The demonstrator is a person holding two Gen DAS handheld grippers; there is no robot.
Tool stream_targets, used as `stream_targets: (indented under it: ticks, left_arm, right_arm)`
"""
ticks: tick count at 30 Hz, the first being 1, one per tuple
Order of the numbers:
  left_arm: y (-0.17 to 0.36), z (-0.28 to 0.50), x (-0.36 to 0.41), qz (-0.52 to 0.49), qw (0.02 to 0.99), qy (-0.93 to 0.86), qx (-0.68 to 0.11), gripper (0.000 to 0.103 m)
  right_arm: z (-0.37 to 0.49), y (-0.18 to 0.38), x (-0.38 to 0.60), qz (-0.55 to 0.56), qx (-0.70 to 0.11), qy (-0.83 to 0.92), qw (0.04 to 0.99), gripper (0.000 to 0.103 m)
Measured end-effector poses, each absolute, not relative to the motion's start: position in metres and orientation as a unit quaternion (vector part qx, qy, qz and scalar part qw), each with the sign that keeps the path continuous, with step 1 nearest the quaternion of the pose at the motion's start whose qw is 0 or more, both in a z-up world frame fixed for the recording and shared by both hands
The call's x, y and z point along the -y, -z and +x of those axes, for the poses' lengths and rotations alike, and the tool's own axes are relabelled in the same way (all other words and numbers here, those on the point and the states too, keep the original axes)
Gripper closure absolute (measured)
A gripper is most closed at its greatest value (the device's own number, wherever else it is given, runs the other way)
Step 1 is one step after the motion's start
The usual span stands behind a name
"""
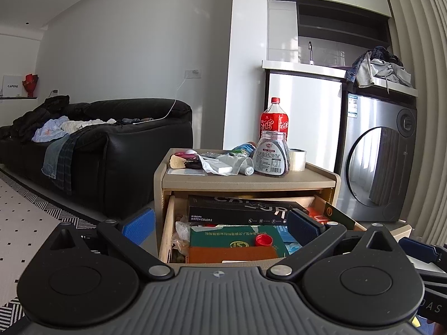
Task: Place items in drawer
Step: 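Open the right gripper and withdraw it from the knob, then move the left gripper over the items on the nightstand top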
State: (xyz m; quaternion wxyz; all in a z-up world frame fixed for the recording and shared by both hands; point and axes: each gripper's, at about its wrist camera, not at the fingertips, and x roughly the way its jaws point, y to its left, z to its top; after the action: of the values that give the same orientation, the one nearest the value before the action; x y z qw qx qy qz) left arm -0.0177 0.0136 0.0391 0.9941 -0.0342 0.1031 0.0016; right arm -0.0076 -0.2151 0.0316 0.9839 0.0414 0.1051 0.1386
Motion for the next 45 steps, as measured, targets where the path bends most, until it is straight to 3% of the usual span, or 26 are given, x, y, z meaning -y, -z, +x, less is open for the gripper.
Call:
stream_targets:
  ticks: [17, 45]
  left_arm:
    - [-0.084, 0.032, -0.020, -0.042, 0.997, 0.005, -0.064, 0.000]
    - [-0.173, 0.203, -0.025, -0.014, 0.999, -0.010, -0.039, 0.000]
  right_arm:
    - [0.013, -0.036, 0.233, 0.068, -0.084, -0.141, 0.984, 0.032]
    - [0.070, -0.019, 0.268, 0.085, -0.092, -0.164, 0.979, 0.030]
